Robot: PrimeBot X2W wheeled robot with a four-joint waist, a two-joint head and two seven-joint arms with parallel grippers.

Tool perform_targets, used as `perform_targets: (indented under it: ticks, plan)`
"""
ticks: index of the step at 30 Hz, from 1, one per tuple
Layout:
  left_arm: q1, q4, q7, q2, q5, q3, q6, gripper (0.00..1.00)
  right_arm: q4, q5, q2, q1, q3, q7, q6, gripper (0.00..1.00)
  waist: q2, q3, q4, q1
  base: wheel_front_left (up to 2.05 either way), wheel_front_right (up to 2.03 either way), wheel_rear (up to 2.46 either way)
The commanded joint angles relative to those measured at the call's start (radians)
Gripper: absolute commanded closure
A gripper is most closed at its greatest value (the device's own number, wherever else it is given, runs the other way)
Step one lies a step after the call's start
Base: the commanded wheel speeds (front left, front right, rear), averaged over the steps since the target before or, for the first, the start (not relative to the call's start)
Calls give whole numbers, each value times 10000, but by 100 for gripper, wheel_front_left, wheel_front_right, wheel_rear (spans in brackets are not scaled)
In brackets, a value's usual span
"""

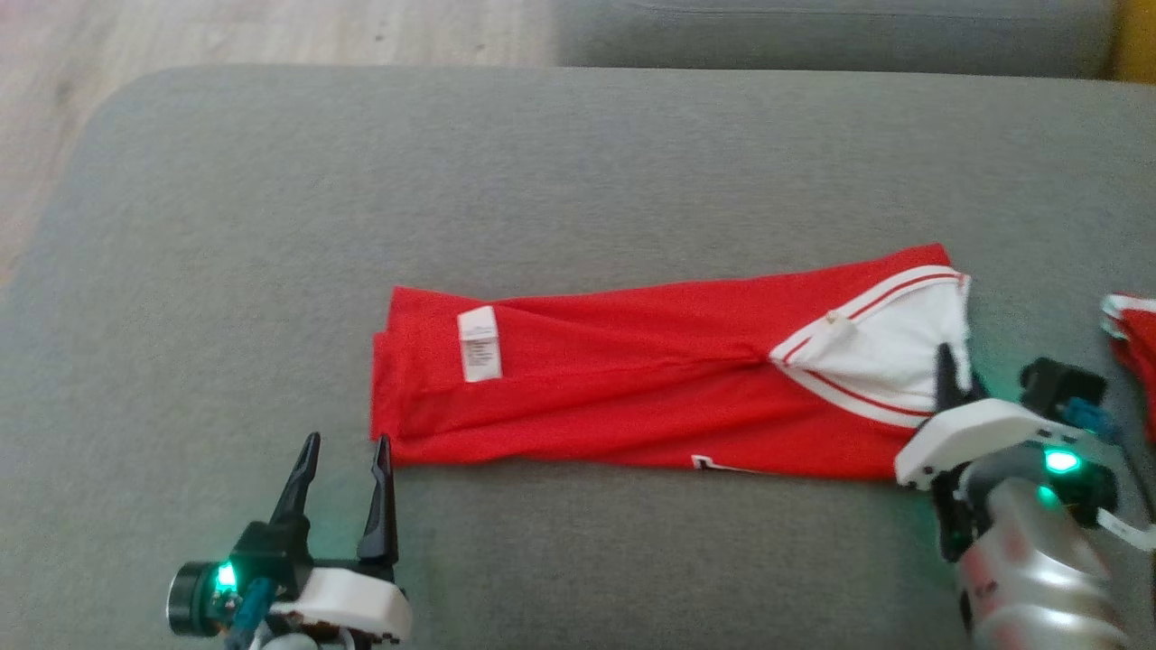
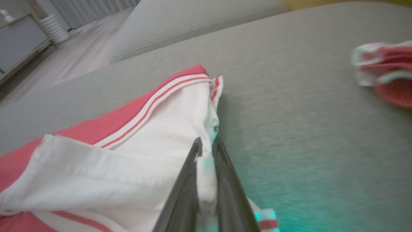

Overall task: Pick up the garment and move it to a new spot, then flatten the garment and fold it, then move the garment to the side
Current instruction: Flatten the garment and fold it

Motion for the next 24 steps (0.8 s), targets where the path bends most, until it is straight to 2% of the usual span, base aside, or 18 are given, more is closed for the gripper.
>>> perform_targets:
  ticks: [1,5,12,18,24]
  plan:
    - [-56,-303,-80,23,-42,327,10,0,-506,73,-80,49,110,-61,-7,100,0,-128,-392,-1,0,0,0]
    - [-76,-364,-80,23,-108,162,6,0,-1733,495,-79,216,642,-63,-7,100,0,-142,-972,-1,0,0,0]
    - [-270,-223,-80,23,-82,-330,-15,0,-4110,3438,-79,570,4976,-65,-7,100,0,-196,-1270,-1,0,0,0]
    - [-248,-52,-80,23,-159,-673,-27,0,-5561,5055,-78,800,7682,-34,-7,100,0,-343,-403,-1,0,0,0]
    - [-1,168,-80,22,-150,-809,-85,0,-5727,6068,-78,566,9100,115,-7,100,0,-467,918,-1,0,0,0]
